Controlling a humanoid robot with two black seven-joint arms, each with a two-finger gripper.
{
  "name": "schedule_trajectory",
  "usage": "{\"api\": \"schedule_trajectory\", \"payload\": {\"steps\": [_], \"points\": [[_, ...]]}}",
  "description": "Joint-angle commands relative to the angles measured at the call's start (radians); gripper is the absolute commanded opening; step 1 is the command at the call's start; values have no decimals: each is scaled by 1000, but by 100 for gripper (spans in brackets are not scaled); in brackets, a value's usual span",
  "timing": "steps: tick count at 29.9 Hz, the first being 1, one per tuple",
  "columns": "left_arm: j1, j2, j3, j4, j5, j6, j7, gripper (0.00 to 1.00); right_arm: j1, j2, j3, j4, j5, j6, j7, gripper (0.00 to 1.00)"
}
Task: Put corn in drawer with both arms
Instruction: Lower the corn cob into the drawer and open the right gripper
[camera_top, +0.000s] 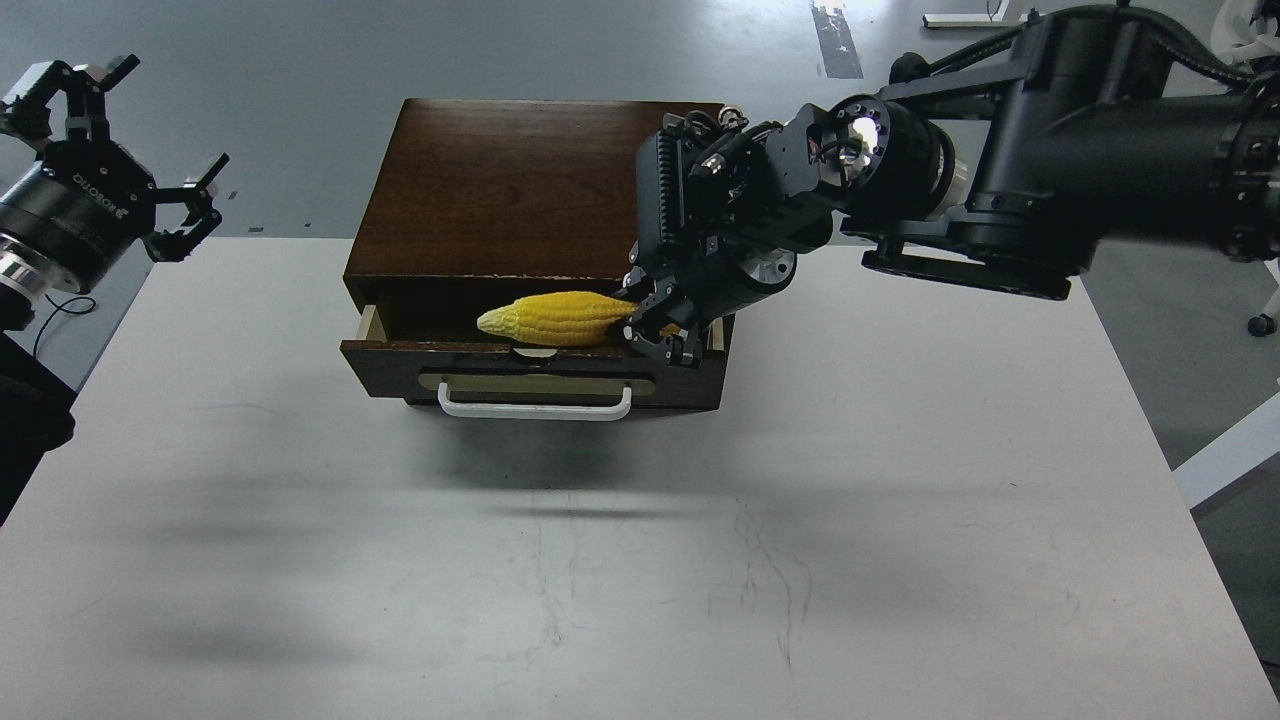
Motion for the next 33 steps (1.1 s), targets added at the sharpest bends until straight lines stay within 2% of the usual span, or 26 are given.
{"api": "schedule_trajectory", "payload": {"steps": [1,7,9,33], "points": [[0,0,-6,0,1,0,0,99,-4,0,-1,-5,0,0,0,9],[0,0,-6,0,0,0,0,99,-14,0,-1,-16,0,0,0,10],[0,1,-6,0,0,0,0,99,-15,2,-1,-26,0,0,0,14],[0,8,-8,0,0,0,0,99,-26,40,1,-53,2,-1,0,15]]}}
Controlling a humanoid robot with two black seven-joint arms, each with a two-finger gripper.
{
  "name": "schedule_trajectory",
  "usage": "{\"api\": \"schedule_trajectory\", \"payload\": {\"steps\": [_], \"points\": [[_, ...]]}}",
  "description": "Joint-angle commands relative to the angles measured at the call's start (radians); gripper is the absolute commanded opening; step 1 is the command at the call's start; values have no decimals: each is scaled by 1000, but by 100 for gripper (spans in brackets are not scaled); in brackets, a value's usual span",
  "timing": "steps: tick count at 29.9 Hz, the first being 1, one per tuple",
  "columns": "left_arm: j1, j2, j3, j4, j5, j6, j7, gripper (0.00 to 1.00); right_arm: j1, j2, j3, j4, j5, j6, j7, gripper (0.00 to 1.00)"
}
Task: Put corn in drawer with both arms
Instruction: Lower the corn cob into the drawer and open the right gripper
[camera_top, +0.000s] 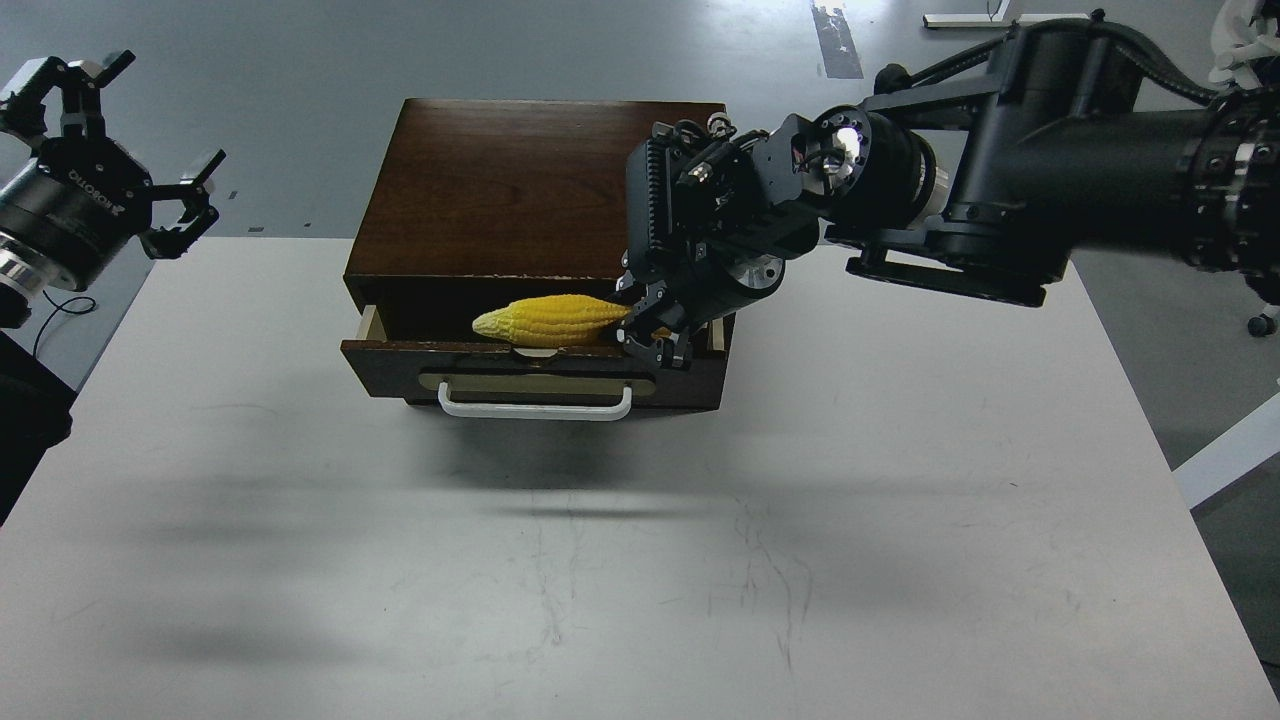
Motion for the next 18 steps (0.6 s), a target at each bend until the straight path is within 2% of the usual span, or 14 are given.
{"api": "schedule_trajectory", "payload": {"steps": [1,5,12,18], "points": [[0,3,-1,0,0,0,0,99,-1,1,0,-6,0,0,0,16],[0,3,-1,0,0,0,0,99,-2,1,-2,-12,2,0,0,19],[0,3,-1,0,0,0,0,99,-4,1,0,-12,2,0,0,40],[0,3,-1,0,0,0,0,99,-7,1,0,-12,3,0,0,44]]}}
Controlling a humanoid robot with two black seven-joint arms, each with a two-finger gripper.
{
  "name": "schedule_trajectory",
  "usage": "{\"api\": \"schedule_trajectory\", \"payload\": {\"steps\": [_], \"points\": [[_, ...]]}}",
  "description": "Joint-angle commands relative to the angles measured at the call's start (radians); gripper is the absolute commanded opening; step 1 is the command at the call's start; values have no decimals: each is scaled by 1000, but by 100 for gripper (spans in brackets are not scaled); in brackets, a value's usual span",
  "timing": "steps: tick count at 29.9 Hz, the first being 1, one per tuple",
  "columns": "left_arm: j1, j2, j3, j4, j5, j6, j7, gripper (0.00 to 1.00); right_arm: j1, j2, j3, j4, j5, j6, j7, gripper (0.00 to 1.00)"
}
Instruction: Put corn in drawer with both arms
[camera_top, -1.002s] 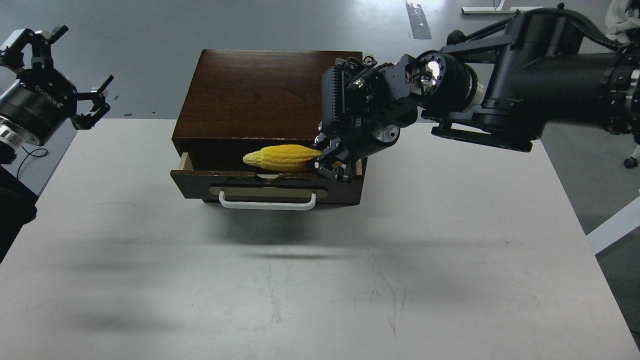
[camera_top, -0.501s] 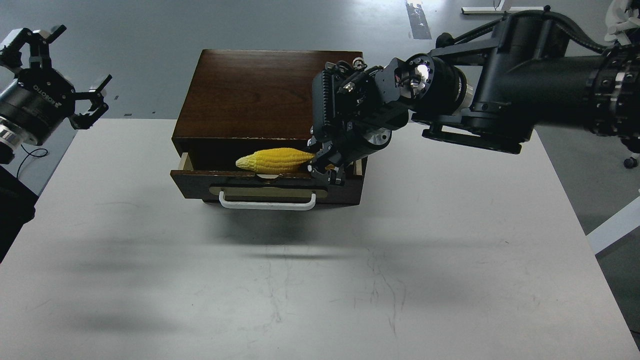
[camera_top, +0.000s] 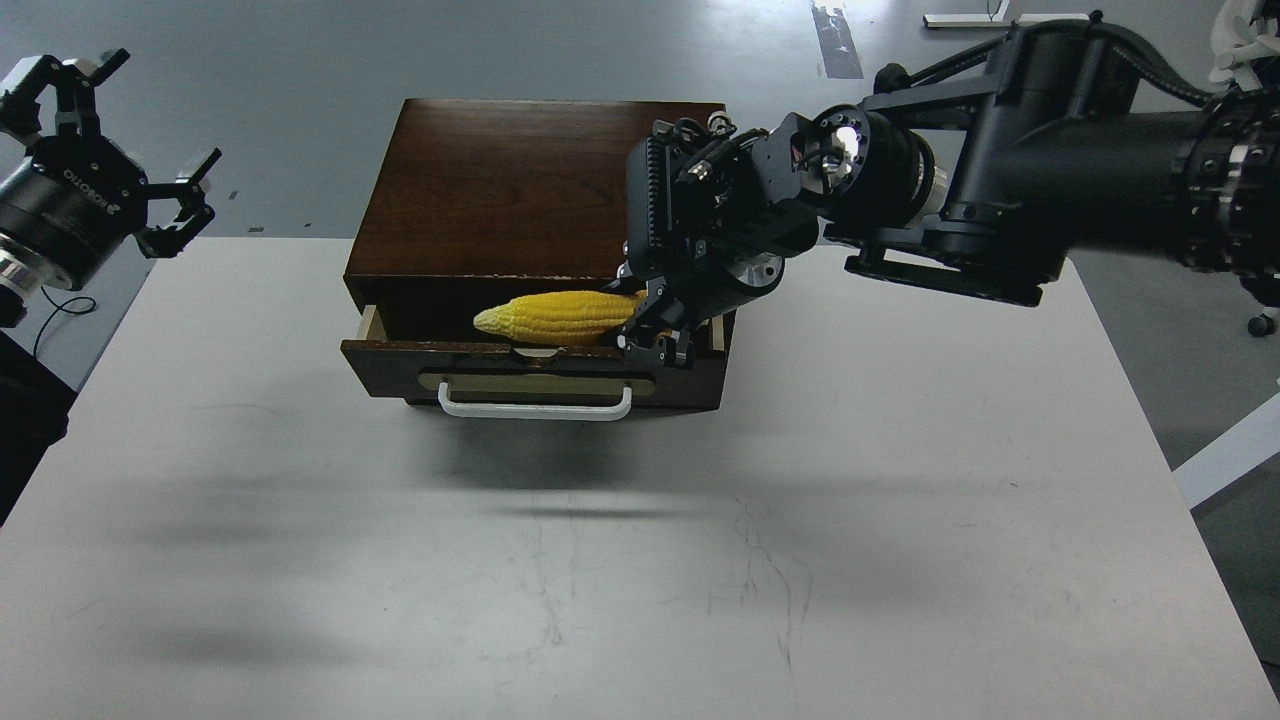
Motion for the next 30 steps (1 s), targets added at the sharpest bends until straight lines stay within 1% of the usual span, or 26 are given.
{"api": "schedule_trajectory", "payload": {"steps": [1,5,6,10,11,12,25,30], "points": [[0,0,1,0,0,0,0,99,-2,0,0,0,1,0,0,45],[0,0,0,0,0,0,0,99,-2,0,0,0,1,0,0,47],[0,0,0,0,0,0,0,99,-2,0,0,0,1,0,0,51],[0,0,0,0,0,0,0,99,-2,0,0,0,1,0,0,55],[0,0,1,0,0,0,0,99,0,0,0,2,1,-1,0,58],[0,-1,1,0,0,0,0,99,0,0,0,2,1,-1,0,59],[0,0,0,0,0,0,0,99,7,-2,3,2,4,-5,0,59],[0,0,0,0,0,0,0,99,43,-9,18,6,17,-6,0,59]]}}
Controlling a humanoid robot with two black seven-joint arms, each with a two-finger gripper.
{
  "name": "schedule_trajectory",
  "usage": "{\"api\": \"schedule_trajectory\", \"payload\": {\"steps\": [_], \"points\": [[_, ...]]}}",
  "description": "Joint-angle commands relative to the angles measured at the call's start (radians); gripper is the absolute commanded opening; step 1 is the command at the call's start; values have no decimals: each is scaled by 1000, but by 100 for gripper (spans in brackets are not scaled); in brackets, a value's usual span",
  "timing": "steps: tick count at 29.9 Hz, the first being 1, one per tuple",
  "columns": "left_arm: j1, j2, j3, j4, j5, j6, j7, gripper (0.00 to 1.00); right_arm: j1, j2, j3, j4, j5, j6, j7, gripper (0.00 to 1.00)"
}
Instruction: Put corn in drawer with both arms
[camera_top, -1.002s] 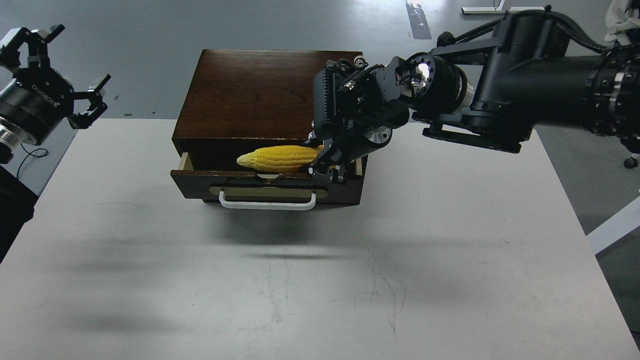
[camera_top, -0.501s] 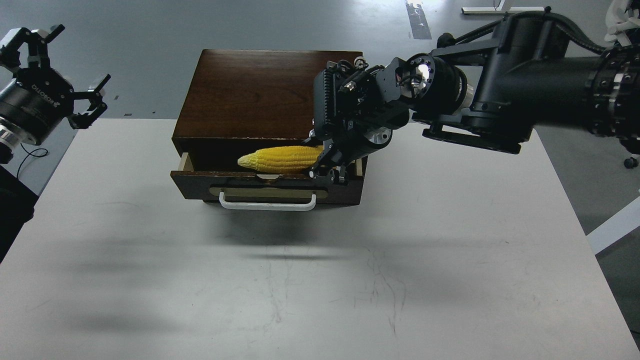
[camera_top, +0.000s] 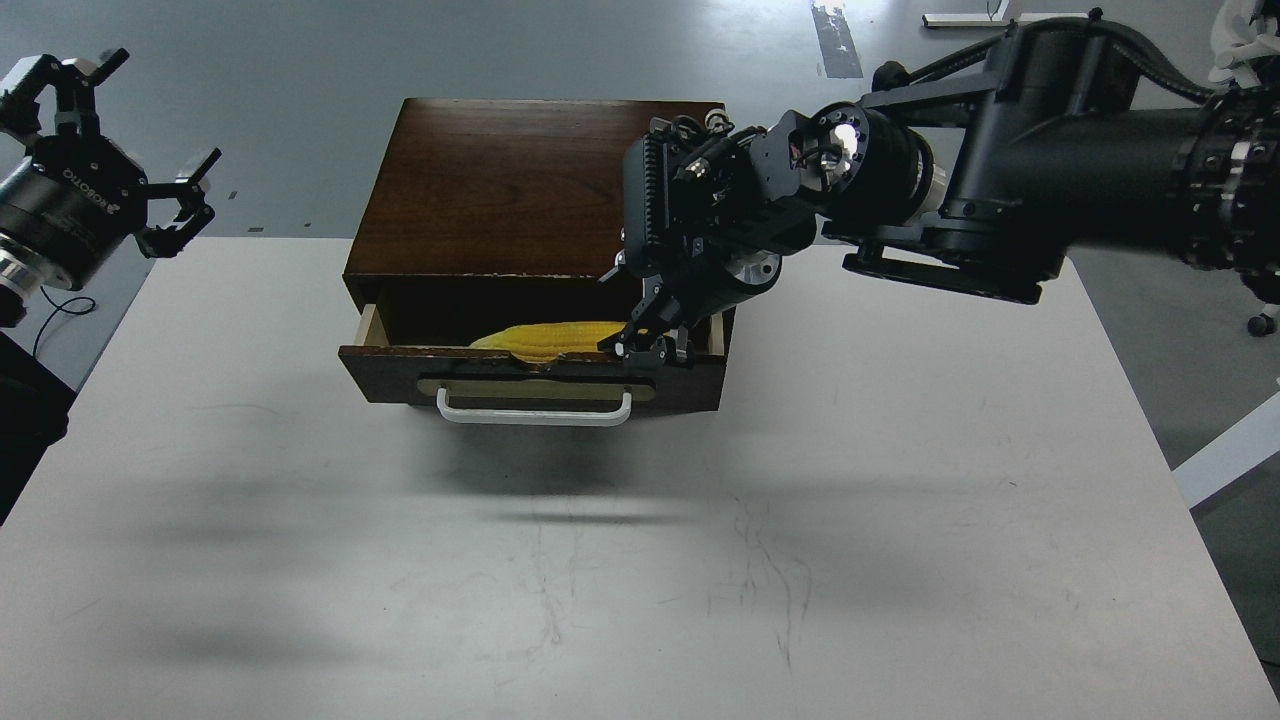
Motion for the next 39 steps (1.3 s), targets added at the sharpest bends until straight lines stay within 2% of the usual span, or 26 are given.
{"api": "schedule_trajectory", "payload": {"steps": [1,6,8,12,16,20,24,26,30,34,39], "points": [[0,-1,0,0,0,0,0,99,35,-10,17,4,10,1,0,59],[0,-1,-1,2,0,0,0,99,80,-59,63,15,98,5,0,64],[0,-1,-3,2,0,0,0,99,104,-96,72,27,179,5,0,71],[0,-1,-3,2,2,0,0,99,130,-154,76,25,296,6,0,75],[0,-4,-3,2,2,0,0,99,112,-271,148,15,518,14,0,94],[0,-9,-3,2,2,0,0,99,55,-349,175,15,729,15,0,95],[8,-11,-3,0,3,0,0,99,-69,-466,233,18,974,14,0,95],[11,-12,-3,0,6,0,0,99,-129,-486,273,18,1037,14,0,95],[26,-14,-3,0,18,0,0,99,-380,-533,487,19,1203,3,0,95],[28,-15,-3,0,18,0,0,99,-592,-526,695,16,1321,5,0,95],[29,-27,-3,0,20,0,0,99,-771,-489,855,15,1490,-2,0,96]]}}
